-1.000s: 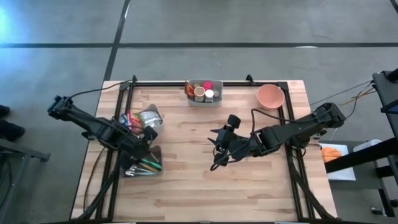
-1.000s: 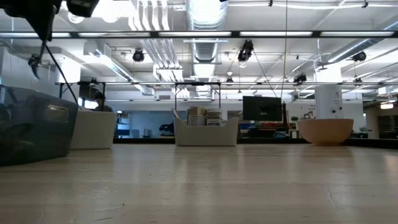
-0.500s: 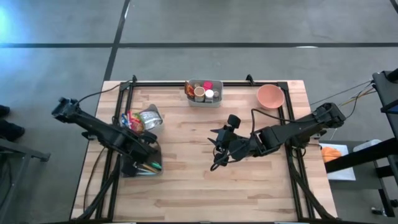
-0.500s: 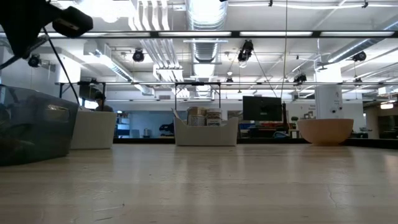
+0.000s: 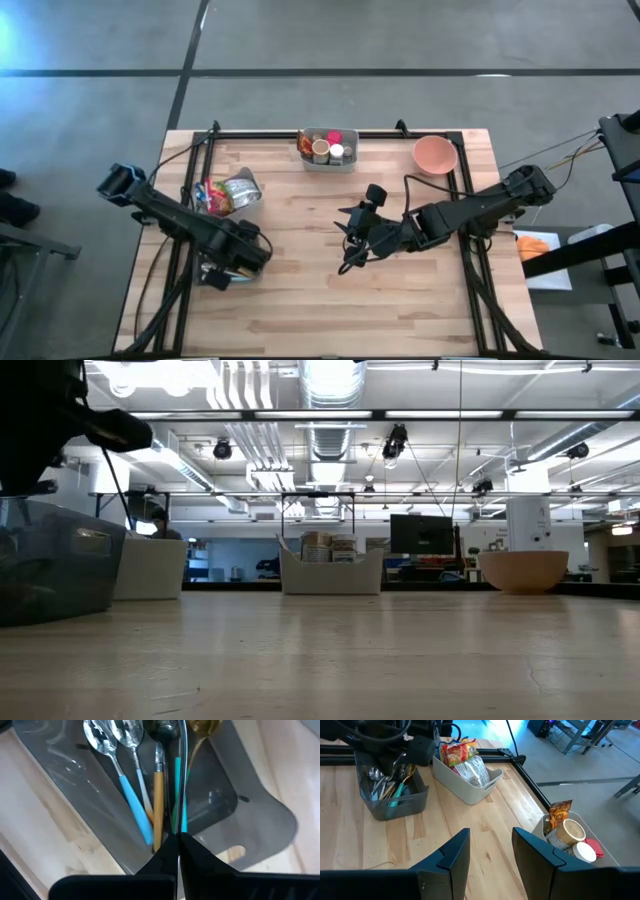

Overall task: Pick & Place Food Item
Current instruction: Put the silver spoon into the black bin

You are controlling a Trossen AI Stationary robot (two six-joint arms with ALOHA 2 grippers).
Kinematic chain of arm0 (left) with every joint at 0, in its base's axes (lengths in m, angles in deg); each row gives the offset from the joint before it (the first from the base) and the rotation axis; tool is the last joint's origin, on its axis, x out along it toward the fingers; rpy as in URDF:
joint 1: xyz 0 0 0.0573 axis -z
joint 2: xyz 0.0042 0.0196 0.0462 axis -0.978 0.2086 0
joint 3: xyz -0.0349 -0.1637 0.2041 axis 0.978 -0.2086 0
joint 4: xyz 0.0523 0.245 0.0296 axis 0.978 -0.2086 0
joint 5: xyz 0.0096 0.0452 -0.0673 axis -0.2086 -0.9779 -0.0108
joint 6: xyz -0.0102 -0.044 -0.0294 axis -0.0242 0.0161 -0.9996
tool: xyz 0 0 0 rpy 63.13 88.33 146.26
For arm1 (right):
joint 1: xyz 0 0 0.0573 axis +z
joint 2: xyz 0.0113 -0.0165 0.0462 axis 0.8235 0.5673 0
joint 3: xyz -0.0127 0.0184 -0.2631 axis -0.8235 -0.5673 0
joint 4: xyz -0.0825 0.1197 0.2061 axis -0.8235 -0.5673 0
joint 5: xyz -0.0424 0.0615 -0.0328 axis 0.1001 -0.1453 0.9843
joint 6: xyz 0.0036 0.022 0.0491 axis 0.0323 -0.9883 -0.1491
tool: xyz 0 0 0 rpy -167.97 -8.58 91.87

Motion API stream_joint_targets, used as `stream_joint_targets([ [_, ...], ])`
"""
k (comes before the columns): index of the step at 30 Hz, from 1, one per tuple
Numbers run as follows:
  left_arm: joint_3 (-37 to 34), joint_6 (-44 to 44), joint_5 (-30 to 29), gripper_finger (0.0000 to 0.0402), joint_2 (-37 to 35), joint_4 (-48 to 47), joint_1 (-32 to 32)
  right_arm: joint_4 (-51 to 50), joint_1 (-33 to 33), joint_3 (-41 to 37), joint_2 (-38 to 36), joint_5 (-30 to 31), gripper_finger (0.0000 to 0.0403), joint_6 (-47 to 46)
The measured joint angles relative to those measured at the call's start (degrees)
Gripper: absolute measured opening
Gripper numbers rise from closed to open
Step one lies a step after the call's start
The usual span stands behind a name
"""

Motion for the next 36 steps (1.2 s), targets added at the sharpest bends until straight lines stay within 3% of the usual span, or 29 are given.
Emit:
stream_joint_targets([
  [7,-1.77,0.02,0.87,0.0,1.63,1.86,-0.06,0.02,0.0,0.0,0.0,0.0,0.0141,0.0],
  [15,-8.94,0.04,2.86,0.0,0.84,13.09,-0.7,0.0,0.0,0.0,0.0,0.0,0.0141,0.0],
  [36,-14.03,0.04,7.29,0.0,0.69,18.43,-1.09,-0.02,0.0,0.0,0.0,0.0,0.0141,0.0],
])
